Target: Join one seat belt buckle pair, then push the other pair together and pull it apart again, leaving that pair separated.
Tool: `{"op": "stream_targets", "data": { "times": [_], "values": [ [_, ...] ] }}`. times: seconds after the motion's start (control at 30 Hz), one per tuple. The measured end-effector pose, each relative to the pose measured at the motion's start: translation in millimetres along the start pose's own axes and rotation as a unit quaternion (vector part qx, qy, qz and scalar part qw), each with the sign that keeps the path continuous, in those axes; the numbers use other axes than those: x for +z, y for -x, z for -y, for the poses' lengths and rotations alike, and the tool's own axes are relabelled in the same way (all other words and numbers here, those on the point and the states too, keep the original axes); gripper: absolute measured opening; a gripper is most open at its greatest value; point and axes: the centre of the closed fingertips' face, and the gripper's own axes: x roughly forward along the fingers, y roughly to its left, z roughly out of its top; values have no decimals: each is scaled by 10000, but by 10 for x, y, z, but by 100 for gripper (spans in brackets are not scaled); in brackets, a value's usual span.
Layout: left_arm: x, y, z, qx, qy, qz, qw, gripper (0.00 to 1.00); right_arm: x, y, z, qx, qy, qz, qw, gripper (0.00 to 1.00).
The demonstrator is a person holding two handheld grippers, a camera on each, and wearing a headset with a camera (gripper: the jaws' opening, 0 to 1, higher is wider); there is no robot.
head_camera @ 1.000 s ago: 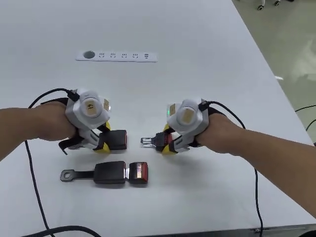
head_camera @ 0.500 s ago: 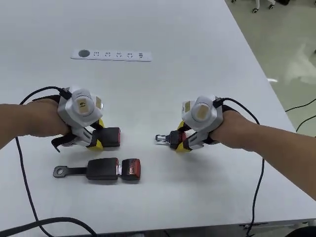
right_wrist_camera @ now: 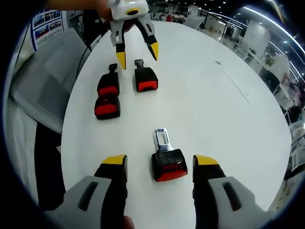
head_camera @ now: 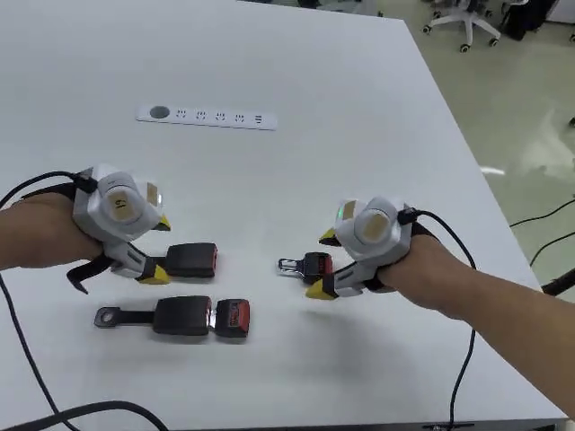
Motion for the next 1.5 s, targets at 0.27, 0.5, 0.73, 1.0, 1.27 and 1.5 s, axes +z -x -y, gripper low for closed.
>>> {"op": "stream_targets", "data": {
  "times": [0.27, 0.5, 0.73, 1.0, 1.27, 1.5],
  "values": [
    [67, 579, 204, 793, 995, 1009, 9867, 66, 60, 139, -281, -152, -451, 432, 9979, 64],
    [-94, 804, 526, 929, 1469, 1104, 9786, 75, -7, 368, -453, -407, -827, 659, 9936, 79],
    [-318, 851, 692, 975, 1908, 1403, 9667, 85, -135, 465, -501, -514, -1349, 852, 9858, 87],
    [-515, 918, 701, 1064, 2285, 1479, 9563, 100, -153, 509, -619, -551, -1701, 1048, 9783, 99],
    [-615, 929, 673, 1132, 2515, 1449, 9502, 100, -98, 570, -621, -712, -1988, 1216, 9699, 99],
    [-625, 918, 676, 1173, 2627, 1508, 9458, 100, -106, 518, -647, -737, -2070, 1270, 9673, 99]
  ]
}}
